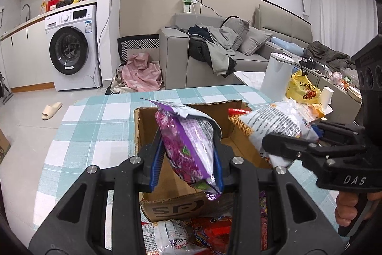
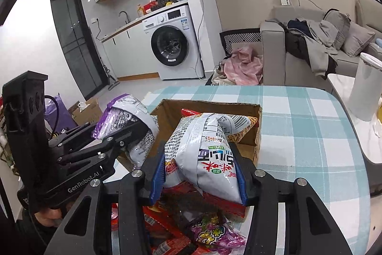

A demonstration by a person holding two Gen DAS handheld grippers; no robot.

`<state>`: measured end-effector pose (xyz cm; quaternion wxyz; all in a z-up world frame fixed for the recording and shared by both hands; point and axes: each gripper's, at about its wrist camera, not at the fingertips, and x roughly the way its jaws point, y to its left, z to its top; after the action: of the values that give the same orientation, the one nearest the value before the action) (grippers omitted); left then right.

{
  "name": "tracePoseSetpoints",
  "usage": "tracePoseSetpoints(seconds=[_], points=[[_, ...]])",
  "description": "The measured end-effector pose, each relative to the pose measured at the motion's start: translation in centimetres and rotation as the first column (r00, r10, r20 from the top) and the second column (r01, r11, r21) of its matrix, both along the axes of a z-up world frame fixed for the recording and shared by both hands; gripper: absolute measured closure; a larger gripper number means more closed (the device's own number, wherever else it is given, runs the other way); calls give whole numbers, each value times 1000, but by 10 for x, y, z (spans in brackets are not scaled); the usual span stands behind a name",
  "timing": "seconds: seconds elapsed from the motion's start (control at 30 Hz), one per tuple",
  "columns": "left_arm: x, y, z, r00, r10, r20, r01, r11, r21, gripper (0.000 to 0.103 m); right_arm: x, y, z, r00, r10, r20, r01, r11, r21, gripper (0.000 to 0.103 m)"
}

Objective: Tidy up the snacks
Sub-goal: 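Carry both held bags up and over the open cardboard box, then open both tools to drop the bags into the box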

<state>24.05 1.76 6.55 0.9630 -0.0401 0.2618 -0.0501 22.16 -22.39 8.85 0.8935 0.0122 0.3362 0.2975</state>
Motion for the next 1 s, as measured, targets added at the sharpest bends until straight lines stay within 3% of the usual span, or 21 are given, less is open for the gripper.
tracePoseSetpoints(seconds=[0.33, 0.53, 0.7, 0.83, 0.9, 1.0], points=[[26, 9, -23, 999, -3, -44, 3, 1000, -2, 71, 18, 7, -13, 1000, -19, -17, 19, 1000, -24, 54], [23, 17, -26, 999, -16, -42, 16, 1000, -18, 68, 15, 4, -7, 999, -10, 42, 11, 1000, -11, 50], [6, 21, -20, 1000, -7, -14, 7, 1000, -20, 20, 8, -1, 0, 997, -25, 66, 27, 999, -25, 41], [-15, 23, -12, 1000, -2, -4, 2, 1000, -7, 15, -4, -10, 5, 998, -20, 67, 21, 1000, -20, 13], [-29, 23, -8, 1000, 7, 5, -7, 1000, 1, 0, -12, -16, 7, 998, -15, 59, 16, 1000, -13, 5], [-50, 24, -5, 1000, 16, 18, -16, 1000, 12, 1, -24, -23, 9, 998, -16, 57, 17, 1000, -19, 1]])
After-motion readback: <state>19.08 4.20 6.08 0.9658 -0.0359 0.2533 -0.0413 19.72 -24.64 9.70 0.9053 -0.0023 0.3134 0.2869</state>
